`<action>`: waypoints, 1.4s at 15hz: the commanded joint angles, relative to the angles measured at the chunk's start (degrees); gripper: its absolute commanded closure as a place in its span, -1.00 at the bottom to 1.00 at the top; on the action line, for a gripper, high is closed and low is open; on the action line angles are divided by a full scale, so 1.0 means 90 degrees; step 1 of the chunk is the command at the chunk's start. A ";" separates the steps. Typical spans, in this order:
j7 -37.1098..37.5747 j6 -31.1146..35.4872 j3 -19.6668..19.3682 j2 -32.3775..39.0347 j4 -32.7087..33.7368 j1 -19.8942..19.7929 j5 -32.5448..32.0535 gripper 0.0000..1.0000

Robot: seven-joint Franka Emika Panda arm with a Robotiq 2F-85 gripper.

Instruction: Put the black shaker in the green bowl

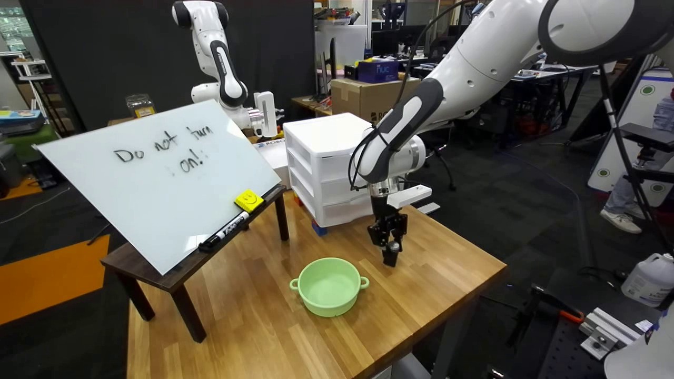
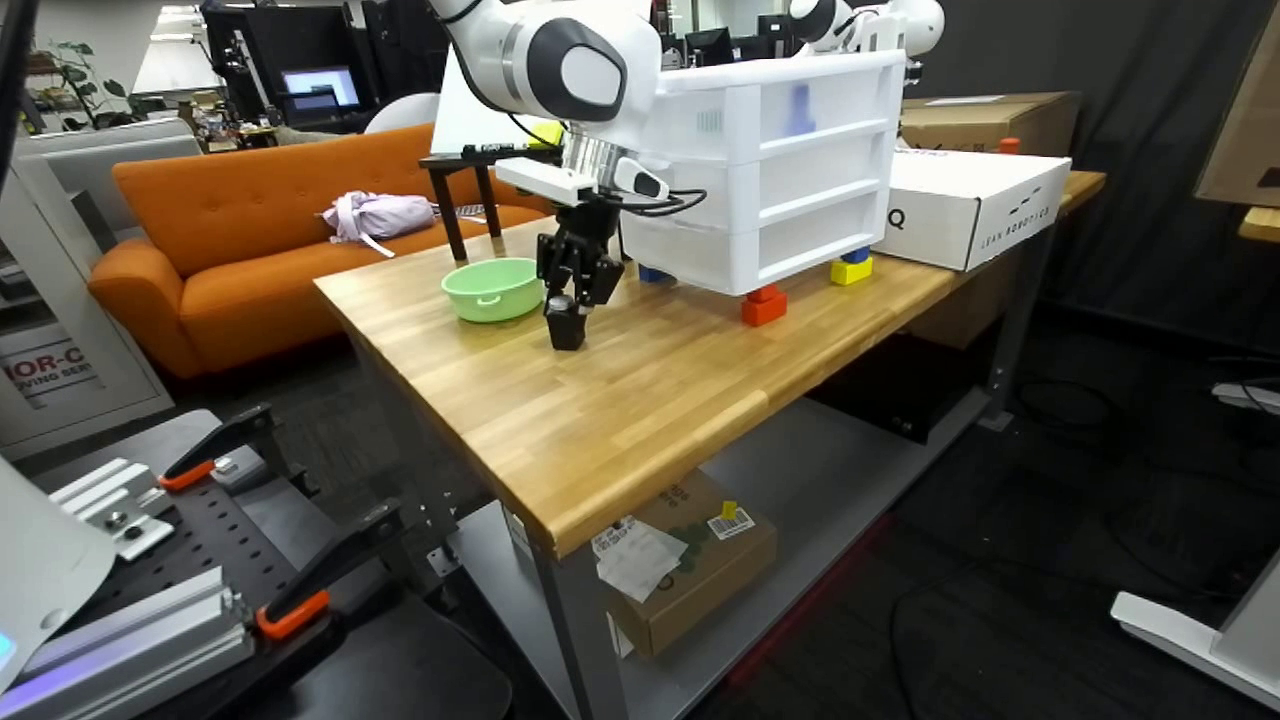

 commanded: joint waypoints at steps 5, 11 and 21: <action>0.0187 0.0222 0.0083 -0.0264 -0.0320 0.0090 -0.0115 0.48; 0.0260 0.0483 0.0093 -0.0383 -0.0595 0.0207 -0.0185 0.48; 0.0722 0.0581 0.0152 -0.1056 -0.1131 0.0603 -0.0539 0.48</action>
